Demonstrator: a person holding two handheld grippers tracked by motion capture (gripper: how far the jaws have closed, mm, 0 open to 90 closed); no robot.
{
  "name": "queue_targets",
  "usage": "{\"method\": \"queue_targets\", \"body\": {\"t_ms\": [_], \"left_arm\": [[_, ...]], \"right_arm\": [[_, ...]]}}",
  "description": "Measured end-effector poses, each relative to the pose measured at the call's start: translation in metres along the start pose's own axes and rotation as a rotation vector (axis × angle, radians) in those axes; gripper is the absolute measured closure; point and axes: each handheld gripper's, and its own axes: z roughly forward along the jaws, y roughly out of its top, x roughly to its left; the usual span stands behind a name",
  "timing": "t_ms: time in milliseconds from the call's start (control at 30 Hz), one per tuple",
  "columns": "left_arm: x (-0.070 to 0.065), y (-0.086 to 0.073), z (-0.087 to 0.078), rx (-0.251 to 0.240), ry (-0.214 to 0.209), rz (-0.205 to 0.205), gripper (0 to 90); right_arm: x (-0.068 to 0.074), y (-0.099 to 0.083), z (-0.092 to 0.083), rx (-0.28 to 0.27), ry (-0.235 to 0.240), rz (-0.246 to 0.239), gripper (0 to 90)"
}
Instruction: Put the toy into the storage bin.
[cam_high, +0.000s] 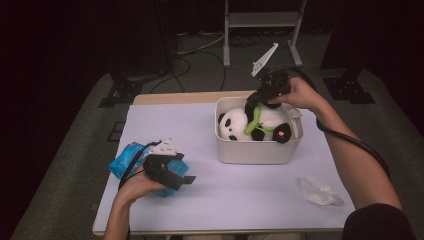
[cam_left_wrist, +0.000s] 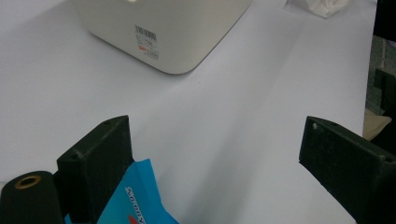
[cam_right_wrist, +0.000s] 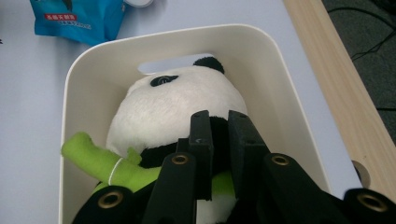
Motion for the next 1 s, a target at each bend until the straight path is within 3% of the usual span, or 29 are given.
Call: {"method": "queue_targets", "body": {"t_ms": [133,300,367,533,600,633,733,833,1000], "left_arm": [[-0.001,0.0,0.0,-0.003,-0.001,0.0,8.7],[-0.002,-0.001,0.0,-0.003,-0.001,-0.002,8.7],[-0.002,0.0,0.0,-0.006,0.0,-0.001,8.7],[-0.003,0.0,0.001,0.0,-0.005,0.005,8.7],[-0.004,0.0,0.002,0.002,-0.004,0.003,8.7],[-0.004,0.0,0.002,0.003,-0.007,0.004,8.7],[-0.005,0.001,0.004,0.009,-0.012,0.008,8.7],[-0.006,0.002,0.005,0.013,-0.014,0.015,8.7],[-0.007,0.003,0.006,0.011,-0.016,0.018,8.7]], "right_arm": [[0.0,-0.003,0.004,-0.002,0.012,0.011,76.9],[-0.001,-0.014,0.02,0.038,0.023,0.043,74.7],[-0.003,-0.02,0.022,0.02,0.016,0.048,72.7],[-0.002,-0.025,0.018,0.0,0.014,0.06,65.5],[0.0,-0.025,0.014,-0.008,0.001,0.06,66.4],[0.0,-0.026,0.011,-0.018,0.024,0.065,67.1],[0.004,-0.028,0.008,-0.007,0.027,0.057,66.7],[0.007,-0.035,0.006,0.013,0.026,0.062,66.7],[0.011,-0.047,0.001,-0.005,0.023,0.077,67.1]]}}
